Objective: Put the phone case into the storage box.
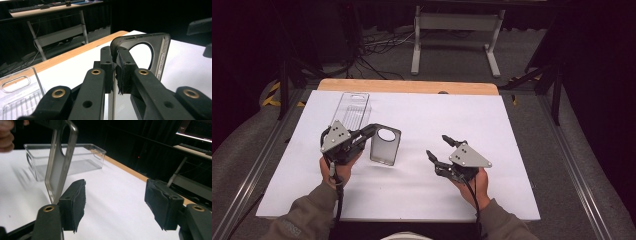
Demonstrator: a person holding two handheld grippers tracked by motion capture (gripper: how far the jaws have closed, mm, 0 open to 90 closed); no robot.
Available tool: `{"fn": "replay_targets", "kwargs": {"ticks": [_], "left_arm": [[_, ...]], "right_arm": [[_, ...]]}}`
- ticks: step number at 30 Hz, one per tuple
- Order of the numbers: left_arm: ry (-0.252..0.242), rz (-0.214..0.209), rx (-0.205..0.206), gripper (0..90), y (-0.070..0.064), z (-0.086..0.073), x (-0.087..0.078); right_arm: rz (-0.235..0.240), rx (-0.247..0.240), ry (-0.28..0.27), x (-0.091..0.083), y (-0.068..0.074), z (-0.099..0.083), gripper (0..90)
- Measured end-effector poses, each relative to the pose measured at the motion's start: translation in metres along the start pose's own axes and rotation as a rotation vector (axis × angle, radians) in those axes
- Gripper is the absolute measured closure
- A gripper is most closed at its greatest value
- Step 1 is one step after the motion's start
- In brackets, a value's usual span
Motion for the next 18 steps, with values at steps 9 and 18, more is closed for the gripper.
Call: {"fn": "replay_targets", "kwargs": {"ticks": [9, 18], "left_arm": [[-0.011, 0.020, -0.006, 84.5, 0.006, 0.001, -0.003], [-0.025, 0.050, 0.003, 84.7, 0.015, 0.005, -0.007]], "right_arm": [[-0.052, 0.006, 0.032, -0.024, -0.018, -0.018, 32.4], [-0.088, 0.008, 0.053, -0.035, -0.030, -0.033, 32.2]]}}
Point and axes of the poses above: each handheld gripper's, and its own axes: x roughly forward along the jaws, z roughly out of its top, y roughly to its left, the point moved 9 cm from there along x, roughly forward along the jaws, and after that the axes turned 10 degrees about x, right-handed, at the moved point
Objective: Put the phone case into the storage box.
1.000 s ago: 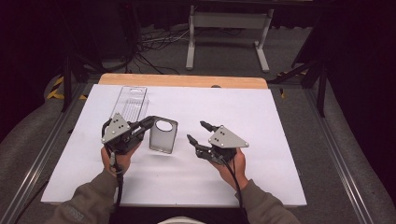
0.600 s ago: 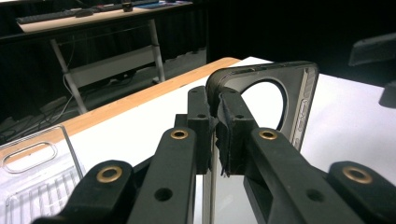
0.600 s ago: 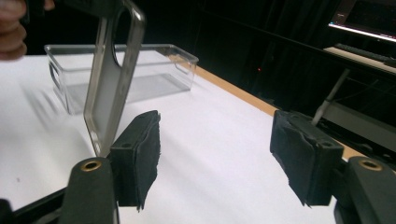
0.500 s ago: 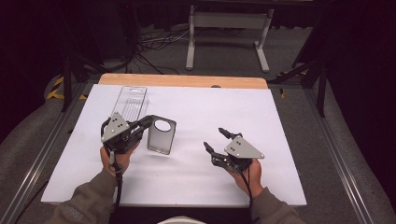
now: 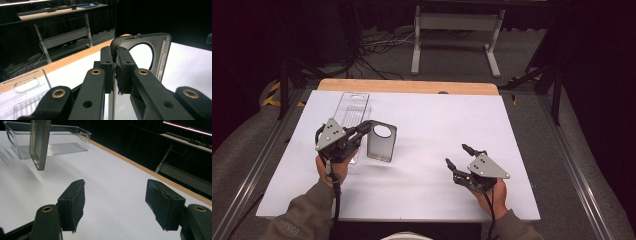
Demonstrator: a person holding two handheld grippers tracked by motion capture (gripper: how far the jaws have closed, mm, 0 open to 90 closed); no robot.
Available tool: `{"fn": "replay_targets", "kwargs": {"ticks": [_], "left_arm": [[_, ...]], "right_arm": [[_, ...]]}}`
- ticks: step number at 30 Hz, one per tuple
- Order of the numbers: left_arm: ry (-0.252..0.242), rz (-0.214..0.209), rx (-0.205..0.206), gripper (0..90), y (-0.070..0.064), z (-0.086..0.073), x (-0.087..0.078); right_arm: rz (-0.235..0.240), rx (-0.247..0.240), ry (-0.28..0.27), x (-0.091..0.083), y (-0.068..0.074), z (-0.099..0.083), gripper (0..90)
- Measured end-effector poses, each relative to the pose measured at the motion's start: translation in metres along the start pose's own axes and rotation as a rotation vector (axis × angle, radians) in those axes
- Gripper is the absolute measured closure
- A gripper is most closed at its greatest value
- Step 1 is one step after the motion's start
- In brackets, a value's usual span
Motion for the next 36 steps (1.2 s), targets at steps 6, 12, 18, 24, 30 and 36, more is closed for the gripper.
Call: {"fn": "replay_targets", "kwargs": {"ticks": [6, 12, 18, 24, 30, 36], "left_arm": [[-0.031, 0.047, -0.006, 84.8, 0.017, 0.010, -0.008], [-0.089, 0.084, -0.039, 88.4, 0.041, 0.024, -0.020], [-0.071, 0.093, -0.054, 88.6, 0.048, 0.019, -0.019], [-0.060, 0.128, -0.039, 88.6, 0.060, 0.024, -0.016], [-0.038, 0.205, -0.022, 88.6, 0.089, 0.033, -0.011], [0.007, 0.290, -0.006, 88.5, 0.122, 0.034, -0.003]], "right_arm": [[0.009, 0.007, 0.006, 0.001, 0.000, -0.001, 32.6], [0.020, -0.003, 0.024, 0.004, 0.002, -0.006, 33.3], [0.025, -0.005, 0.055, 0.008, 0.003, -0.011, 33.3], [0.036, -0.015, 0.068, 0.011, 0.006, -0.013, 32.9], [0.040, -0.027, 0.080, 0.013, 0.008, -0.017, 32.7], [0.043, -0.034, 0.088, 0.015, 0.009, -0.019, 32.7]]}}
Point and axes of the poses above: each handheld gripper's, and its own axes: x roughly forward along the jaws, z roughly out of its top, y roughly to its left, the point moved 9 cm from there along x, roughly forward along the jaws, and after that the axes turned 10 degrees about x, right-handed, at the moved point
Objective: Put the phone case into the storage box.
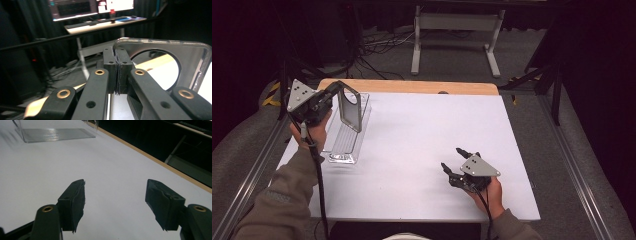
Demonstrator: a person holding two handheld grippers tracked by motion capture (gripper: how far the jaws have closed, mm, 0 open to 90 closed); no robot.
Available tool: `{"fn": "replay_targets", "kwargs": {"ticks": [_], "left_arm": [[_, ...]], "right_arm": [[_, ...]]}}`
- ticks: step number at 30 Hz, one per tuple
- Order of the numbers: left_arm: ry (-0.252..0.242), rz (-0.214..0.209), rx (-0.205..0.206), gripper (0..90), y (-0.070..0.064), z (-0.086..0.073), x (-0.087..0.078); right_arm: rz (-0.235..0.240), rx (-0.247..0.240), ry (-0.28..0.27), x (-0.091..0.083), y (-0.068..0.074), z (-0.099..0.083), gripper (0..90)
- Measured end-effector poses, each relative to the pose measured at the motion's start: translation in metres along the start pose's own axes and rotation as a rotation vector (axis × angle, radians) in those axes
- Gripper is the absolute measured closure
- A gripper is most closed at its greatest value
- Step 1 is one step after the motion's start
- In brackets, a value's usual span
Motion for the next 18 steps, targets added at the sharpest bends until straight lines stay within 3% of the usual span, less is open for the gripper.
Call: {"fn": "replay_targets", "kwargs": {"ticks": [8, 10, 13, 15, 18], "left_arm": [[0.079, 0.077, -0.082, 88.4, 0.044, -0.020, 0.039], [0.099, 0.080, -0.101, 88.4, 0.049, -0.026, 0.050], [0.141, 0.093, -0.083, 88.4, 0.054, -0.033, 0.064], [0.159, 0.093, -0.100, 88.4, 0.057, -0.038, 0.075], [0.164, 0.095, -0.108, 88.4, 0.060, -0.041, 0.082]], "right_arm": [[0.007, -0.002, 0.022, 0.006, 0.000, -0.005, 32.7], [0.009, 0.000, 0.029, 0.008, 0.000, -0.007, 32.6], [0.010, 0.001, 0.040, 0.010, 0.000, -0.009, 32.7], [0.011, 0.008, 0.046, 0.012, -0.001, -0.011, 32.7], [0.014, 0.013, 0.054, 0.013, -0.001, -0.013, 32.8]]}}
Point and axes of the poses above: each handheld gripper's, and its own axes: x roughly forward along the jaws, z roughly out of its top, y roughly to its left, the point moved 9 cm from there along x, roughly forward along the jaws, and after that the axes turned 10 degrees about x, right-handed, at the moved point
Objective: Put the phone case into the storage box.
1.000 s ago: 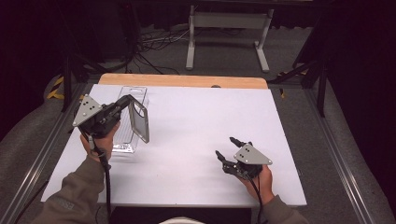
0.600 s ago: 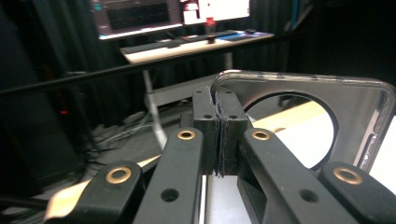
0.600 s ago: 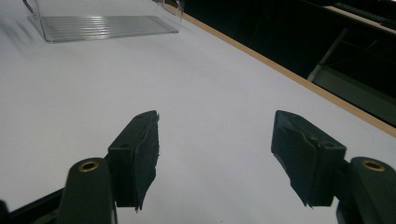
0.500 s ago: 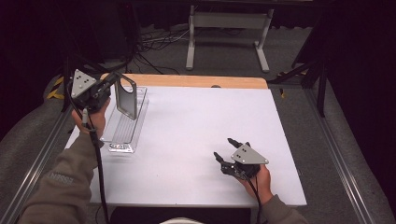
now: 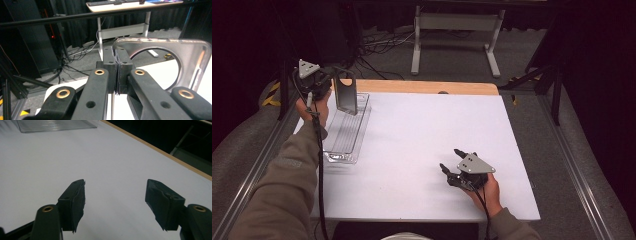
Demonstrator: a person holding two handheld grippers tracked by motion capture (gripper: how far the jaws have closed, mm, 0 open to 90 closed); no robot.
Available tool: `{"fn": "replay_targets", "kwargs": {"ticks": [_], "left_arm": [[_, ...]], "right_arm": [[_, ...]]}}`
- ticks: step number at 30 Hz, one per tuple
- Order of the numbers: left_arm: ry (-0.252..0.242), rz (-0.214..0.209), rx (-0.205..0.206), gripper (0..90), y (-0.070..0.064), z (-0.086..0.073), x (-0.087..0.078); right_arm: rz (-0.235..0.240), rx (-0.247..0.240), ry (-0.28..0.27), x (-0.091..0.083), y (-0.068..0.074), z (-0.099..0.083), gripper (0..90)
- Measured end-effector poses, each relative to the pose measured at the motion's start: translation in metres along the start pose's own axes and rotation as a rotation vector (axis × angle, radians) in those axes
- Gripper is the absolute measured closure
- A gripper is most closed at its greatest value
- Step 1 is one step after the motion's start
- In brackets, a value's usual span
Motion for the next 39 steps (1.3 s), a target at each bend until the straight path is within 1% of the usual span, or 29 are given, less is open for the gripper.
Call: {"fn": "replay_targets", "kwargs": {"ticks": [1, 2, 4, 6, 8, 9, 10, 12, 13, 14, 15, 16, 17, 18, 20, 21, 23, 24, 25, 27, 29, 30, 31, 32, 34, 36, 37, 39], "left_arm": [[0.015, -0.005, 0.007, 88.4, -0.001, -0.001, 0.007], [0.015, -0.005, 0.007, 88.4, -0.001, -0.001, 0.007], [0.018, -0.009, 0.013, 88.3, -0.003, -0.001, 0.012], [0.035, -0.024, 0.029, 88.4, -0.009, -0.001, 0.018], [0.044, -0.024, 0.056, 88.4, -0.014, -0.001, 0.022], [0.046, -0.018, 0.066, 88.3, -0.015, -0.001, 0.024], [0.055, -0.014, 0.067, 88.4, -0.015, -0.003, 0.026], [0.076, -0.003, 0.061, 88.4, -0.013, -0.007, 0.031], [0.090, 0.005, 0.046, 88.3, -0.012, -0.010, 0.034], [0.090, 0.005, 0.046, 88.3, -0.012, -0.010, 0.034], [0.100, 0.015, 0.027, 88.2, -0.011, -0.014, 0.038], [0.100, 0.015, 0.027, 88.2, -0.011, -0.014, 0.038], [0.118, 0.015, 0.019, 88.1, -0.012, -0.017, 0.041], [0.128, 0.020, 0.018, 88.1, -0.013, -0.019, 0.043], [0.147, 0.034, 0.031, 87.9, -0.014, -0.022, 0.046], [0.164, 0.039, 0.037, 87.8, -0.015, -0.024, 0.049], [0.165, 0.041, 0.029, 87.7, -0.016, -0.026, 0.052], [0.165, 0.041, 0.029, 87.7, -0.016, -0.026, 0.052], [0.170, 0.042, 0.010, 87.7, -0.016, -0.028, 0.054], [0.168, 0.053, -0.016, 87.6, -0.014, -0.029, 0.055], [0.180, 0.068, -0.028, 87.2, -0.012, -0.032, 0.058], [0.180, 0.068, -0.028, 87.0, -0.012, -0.032, 0.058], [0.184, 0.077, -0.027, 87.0, -0.011, -0.033, 0.059], [0.189, 0.085, -0.041, 86.6, -0.010, -0.034, 0.059], [0.188, 0.086, -0.051, 85.5, -0.009, -0.035, 0.059], [0.185, 0.098, -0.049, 83.6, -0.007, -0.035, 0.058], [0.185, 0.100, -0.049, 81.2, -0.007, -0.034, 0.058], [0.189, 0.111, -0.048, 69.8, -0.006, -0.035, 0.057]], "right_arm": [[-0.003, -0.004, 0.004, 0.000, 0.000, -0.001, 32.9], [-0.003, -0.004, 0.004, 0.000, 0.000, -0.001, 32.9], [0.000, -0.002, 0.008, 0.000, 0.000, -0.003, 33.0], [-0.003, -0.003, 0.012, 0.000, -0.001, -0.004, 33.0], [-0.001, 0.005, 0.018, 0.000, -0.001, -0.006, 33.0], [0.000, 0.005, 0.023, 0.000, 0.000, -0.007, 33.0], [0.001, 0.005, 0.032, 0.000, 0.000, -0.009, 33.0], [0.003, 0.004, 0.042, 0.001, 0.002, -0.011, 33.0], [0.004, 0.002, 0.046, 0.001, 0.003, -0.012, 33.0], [0.003, -0.004, 0.047, 0.002, 0.004, -0.012, 33.0], [0.004, -0.005, 0.047, 0.002, 0.005, -0.012, 33.0], [0.007, -0.009, 0.048, 0.002, 0.006, -0.012, 33.0], [0.009, -0.010, 0.051, 0.002, 0.006, -0.012, 33.0], [0.011, -0.011, 0.052, 0.002, 0.007, -0.013, 33.0], [0.023, -0.010, 0.058, 0.003, 0.008, -0.014, 33.0], [0.028, -0.006, 0.062, 0.004, 0.009, -0.014, 33.1], [0.051, 0.020, 0.065, 0.004, 0.011, -0.015, 33.6], [0.051, 0.020, 0.065, 0.004, 0.011, -0.015, 33.6], [0.054, 0.022, 0.068, 0.005, 0.011, -0.015, 33.7], [0.060, 0.021, 0.072, 0.005, 0.012, -0.016, 34.6], [0.064, 0.019, 0.075, 0.005, 0.013, -0.016, 34.5], [0.064, 0.017, 0.076, 0.005, 0.013, -0.016, 34.5], [0.064, 0.017, 0.076, 0.005, 0.013, -0.016, 34.5], [0.066, 0.013, 0.076, 0.004, 0.013, -0.016, 34.5], [0.067, 0.006, 0.074, 0.004, 0.014, -0.016, 34.5], [0.072, 0.007, 0.073, 0.004, 0.015, -0.016, 34.5], [0.072, 0.003, 0.075, 0.004, 0.015, -0.016, 34.3], [0.073, -0.004, 0.076, 0.004, 0.016, -0.016, 34.1]]}}
Point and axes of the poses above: each handheld gripper's, and its own axes: x roughly forward along the jaws, z roughly out of its top, y roughly to its left, the point moved 9 cm from there along x, roughly forward along the jaws, and after that the axes turned 10 degrees about x, right-handed, at the moved point
